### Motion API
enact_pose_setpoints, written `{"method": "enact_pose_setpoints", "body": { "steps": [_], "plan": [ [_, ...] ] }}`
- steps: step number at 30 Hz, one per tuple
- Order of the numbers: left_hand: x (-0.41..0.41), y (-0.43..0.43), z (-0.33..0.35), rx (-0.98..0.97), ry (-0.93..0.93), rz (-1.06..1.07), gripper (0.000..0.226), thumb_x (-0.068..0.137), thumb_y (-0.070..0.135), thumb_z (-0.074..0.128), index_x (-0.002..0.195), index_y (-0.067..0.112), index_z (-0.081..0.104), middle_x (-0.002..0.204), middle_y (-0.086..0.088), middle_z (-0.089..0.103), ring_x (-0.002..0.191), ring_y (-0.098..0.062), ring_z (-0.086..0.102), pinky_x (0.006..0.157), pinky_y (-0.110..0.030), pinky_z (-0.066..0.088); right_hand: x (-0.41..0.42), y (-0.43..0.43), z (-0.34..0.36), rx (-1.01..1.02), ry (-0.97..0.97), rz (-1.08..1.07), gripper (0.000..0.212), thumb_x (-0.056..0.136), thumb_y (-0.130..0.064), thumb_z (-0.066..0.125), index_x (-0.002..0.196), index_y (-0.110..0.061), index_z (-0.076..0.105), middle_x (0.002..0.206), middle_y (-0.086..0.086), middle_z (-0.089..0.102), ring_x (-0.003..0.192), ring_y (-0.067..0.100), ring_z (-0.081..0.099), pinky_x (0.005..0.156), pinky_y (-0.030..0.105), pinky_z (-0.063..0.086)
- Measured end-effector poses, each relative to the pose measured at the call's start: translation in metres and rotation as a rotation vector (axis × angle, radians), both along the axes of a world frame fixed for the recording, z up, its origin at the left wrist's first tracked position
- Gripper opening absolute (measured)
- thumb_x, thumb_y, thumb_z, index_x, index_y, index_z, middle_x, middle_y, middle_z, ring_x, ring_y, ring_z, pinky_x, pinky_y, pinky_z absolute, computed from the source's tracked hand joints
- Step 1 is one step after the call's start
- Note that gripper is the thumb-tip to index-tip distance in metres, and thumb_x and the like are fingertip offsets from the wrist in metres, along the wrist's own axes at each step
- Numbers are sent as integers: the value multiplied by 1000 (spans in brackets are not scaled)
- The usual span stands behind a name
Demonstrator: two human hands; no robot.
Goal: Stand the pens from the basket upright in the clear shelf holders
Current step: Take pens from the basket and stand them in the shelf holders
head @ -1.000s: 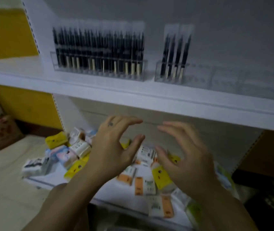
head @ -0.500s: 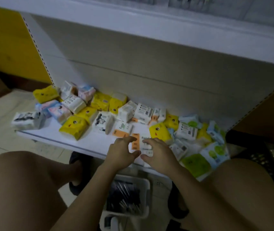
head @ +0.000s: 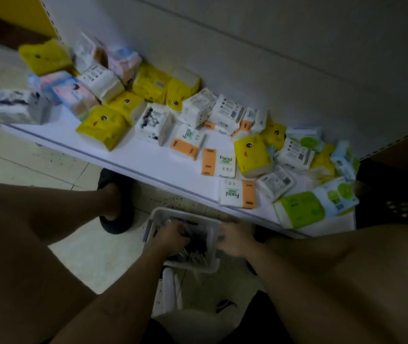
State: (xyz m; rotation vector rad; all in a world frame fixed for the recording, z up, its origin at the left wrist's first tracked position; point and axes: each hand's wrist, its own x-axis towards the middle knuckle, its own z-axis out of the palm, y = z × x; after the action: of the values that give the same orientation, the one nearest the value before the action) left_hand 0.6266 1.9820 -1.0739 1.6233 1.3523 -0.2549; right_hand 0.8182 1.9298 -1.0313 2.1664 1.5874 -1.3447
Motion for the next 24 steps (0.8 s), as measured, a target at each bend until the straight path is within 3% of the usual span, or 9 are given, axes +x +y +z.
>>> {"method": "enact_pose_setpoints", "body": {
  "steps": [1, 3, 5, 8, 10, 13, 15, 18, 24],
  "plan": [
    [-2, 0, -4, -10, -7, 18, 4, 86, 19, 64, 84, 18, 60, 78, -1, 62, 70, -13, 58, 64, -25, 48, -4, 1, -7, -29, 17, 26, 24, 90, -21, 60, 112, -14, 62, 109, 5, 64, 95, 19, 59, 81, 31, 50],
    [-6, 0, -13, -28, 16, 56, 15, 87, 19, 62, 101, 15, 62, 94, -4, 65, 87, -17, 61, 77, -30, 49, -12, 4, -19, -87, 28, 73, 23, 91, -23, 59, 112, -13, 61, 102, 2, 61, 86, 15, 55, 70, 23, 45],
    [-9, 1, -17, -23, 18, 105, 18, 89, 20, 59, 105, 13, 65, 102, -5, 67, 98, -19, 61, 89, -33, 47, -22, 8, -32, -155, 39, 107, 24, 92, -28, 59, 113, -16, 58, 100, 2, 57, 88, 16, 53, 71, 23, 43],
    [-12, 5, -19, -17, -37, 219, 16, 90, 16, 58, 103, 9, 63, 97, -6, 65, 89, -16, 57, 76, -25, 45, -36, 12, -54, -231, 44, 138, 31, 94, -27, 58, 121, -12, 58, 114, 7, 60, 96, 19, 54, 80, 26, 40],
    [-14, 8, -14, -18, -58, 254, 20, 89, 13, 59, 107, 5, 62, 90, -5, 62, 80, -15, 54, 63, -23, 42, -39, 11, -71, -288, 16, 163, 12, 96, -25, 56, 102, -17, 62, 94, 1, 55, 82, 13, 47, 80, 26, 35],
    [-15, 9, -6, -35, -95, 291, 26, 88, 15, 63, 112, 6, 60, 91, -8, 62, 82, -21, 59, 67, -27, 48, -40, 14, -87, -367, -9, 186, 27, 99, -30, 50, 74, -19, 50, 76, 0, 47, 68, 13, 43, 78, 31, 39],
    [-17, 6, -2, -63, -103, 337, 29, 86, 17, 65, 114, 9, 59, 99, -12, 65, 91, -26, 62, 78, -35, 52, -41, 18, -95, -407, 23, 136, 17, 97, -29, 53, 92, -15, 60, 93, 4, 59, 82, 19, 55, 82, 32, 43],
    [-20, 1, 1, -112, -70, 331, 36, 84, 16, 66, 119, 12, 59, 112, -10, 65, 100, -25, 62, 86, -37, 53, -48, 25, -106, -413, 105, 70, 45, 96, -27, 56, 137, -11, 49, 137, 11, 52, 122, 30, 50, 102, 35, 41],
    [-29, -9, 2, -154, 14, 305, 45, 82, 20, 70, 124, 12, 56, 118, -8, 62, 102, -20, 58, 84, -29, 49, -57, 15, -128, -517, 91, 245, 53, 98, -39, 50, 143, -12, 42, 145, 15, 42, 126, 33, 45, 107, 41, 39]
  ]
}}
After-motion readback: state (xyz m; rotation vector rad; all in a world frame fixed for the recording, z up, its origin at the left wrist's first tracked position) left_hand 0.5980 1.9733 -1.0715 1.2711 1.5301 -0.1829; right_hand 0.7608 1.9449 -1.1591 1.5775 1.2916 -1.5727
